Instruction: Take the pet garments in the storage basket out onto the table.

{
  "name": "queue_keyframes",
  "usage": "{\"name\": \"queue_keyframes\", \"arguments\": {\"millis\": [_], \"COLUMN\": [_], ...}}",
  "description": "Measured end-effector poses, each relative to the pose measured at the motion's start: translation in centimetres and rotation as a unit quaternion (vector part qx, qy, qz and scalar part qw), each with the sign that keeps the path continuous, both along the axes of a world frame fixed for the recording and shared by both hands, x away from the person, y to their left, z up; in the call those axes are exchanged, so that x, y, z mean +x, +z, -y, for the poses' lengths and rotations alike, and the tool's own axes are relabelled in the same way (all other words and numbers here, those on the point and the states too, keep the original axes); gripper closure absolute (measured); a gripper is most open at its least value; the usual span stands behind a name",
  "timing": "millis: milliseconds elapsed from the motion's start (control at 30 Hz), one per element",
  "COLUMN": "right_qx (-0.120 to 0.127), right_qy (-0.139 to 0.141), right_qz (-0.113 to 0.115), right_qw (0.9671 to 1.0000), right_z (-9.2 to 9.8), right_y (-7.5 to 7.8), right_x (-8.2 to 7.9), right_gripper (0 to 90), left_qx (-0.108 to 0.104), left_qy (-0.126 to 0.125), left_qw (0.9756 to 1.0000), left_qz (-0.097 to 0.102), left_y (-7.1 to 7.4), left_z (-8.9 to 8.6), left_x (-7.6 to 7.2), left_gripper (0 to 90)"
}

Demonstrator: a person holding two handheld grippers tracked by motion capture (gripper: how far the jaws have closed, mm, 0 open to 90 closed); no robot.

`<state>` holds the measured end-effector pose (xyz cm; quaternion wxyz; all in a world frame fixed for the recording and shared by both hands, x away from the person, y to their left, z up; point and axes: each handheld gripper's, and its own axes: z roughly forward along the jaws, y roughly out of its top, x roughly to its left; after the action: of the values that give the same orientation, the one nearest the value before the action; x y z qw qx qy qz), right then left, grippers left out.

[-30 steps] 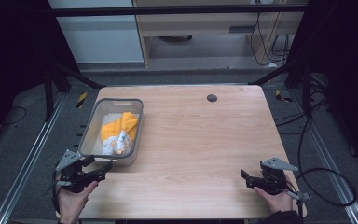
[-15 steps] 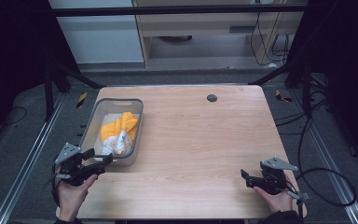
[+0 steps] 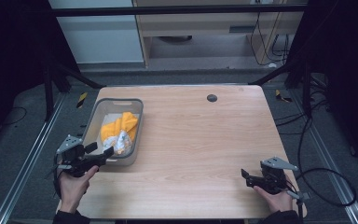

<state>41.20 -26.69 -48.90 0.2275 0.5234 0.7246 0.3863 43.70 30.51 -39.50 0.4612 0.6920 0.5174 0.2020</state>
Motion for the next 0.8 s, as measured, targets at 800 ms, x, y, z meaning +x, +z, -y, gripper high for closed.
{"name": "queue_keyframes", "arguments": {"millis": [800], "right_qx": [-0.004], "right_qy": [0.0], "right_qz": [0.0], "right_qw": [1.0], "right_z": [0.2], "right_y": [-0.1], "right_x": [0.2], "right_gripper": [15.6], "left_qx": [0.048], "left_qy": [-0.007], "left_qw": [0.9982], "left_qz": [-0.036], "left_y": [1.1], "left_z": [1.5], "left_x": [5.3], "left_gripper": [31.5]}}
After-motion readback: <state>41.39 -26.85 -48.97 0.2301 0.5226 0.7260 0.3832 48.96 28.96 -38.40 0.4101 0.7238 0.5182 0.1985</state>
